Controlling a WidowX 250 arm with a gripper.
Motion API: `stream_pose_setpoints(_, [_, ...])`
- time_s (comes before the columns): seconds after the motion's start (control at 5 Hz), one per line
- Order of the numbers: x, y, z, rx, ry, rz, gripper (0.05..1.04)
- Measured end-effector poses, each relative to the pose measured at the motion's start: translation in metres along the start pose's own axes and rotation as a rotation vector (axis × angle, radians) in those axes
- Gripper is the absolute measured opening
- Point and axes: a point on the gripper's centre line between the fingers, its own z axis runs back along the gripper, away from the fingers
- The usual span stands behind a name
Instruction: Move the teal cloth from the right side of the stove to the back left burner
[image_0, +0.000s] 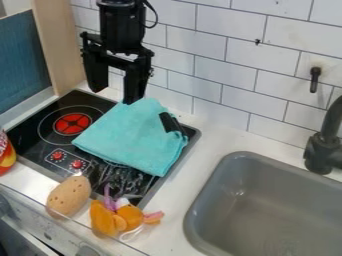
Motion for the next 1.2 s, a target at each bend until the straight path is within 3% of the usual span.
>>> stream_pose_setpoints(0.2, [0.000, -0.002, -0.011, -0.011, 0.035, -0.003, 1.000])
stream_pose_setpoints(0.4, [0.007, -0.009, -0.026, -0.051, 0.040, -0.018, 1.000])
stream_pose_setpoints(0.6, [0.012, -0.022, -0.041, -0.106, 0.095, -0.042, 1.000])
stream_pose_setpoints(0.8, [0.027, -0.026, -0.049, -0.115, 0.097, -0.072, 1.000])
stream_pose_setpoints(1.2, [0.043, -0.018, -0.080, -0.080, 0.139, -0.063, 1.000])
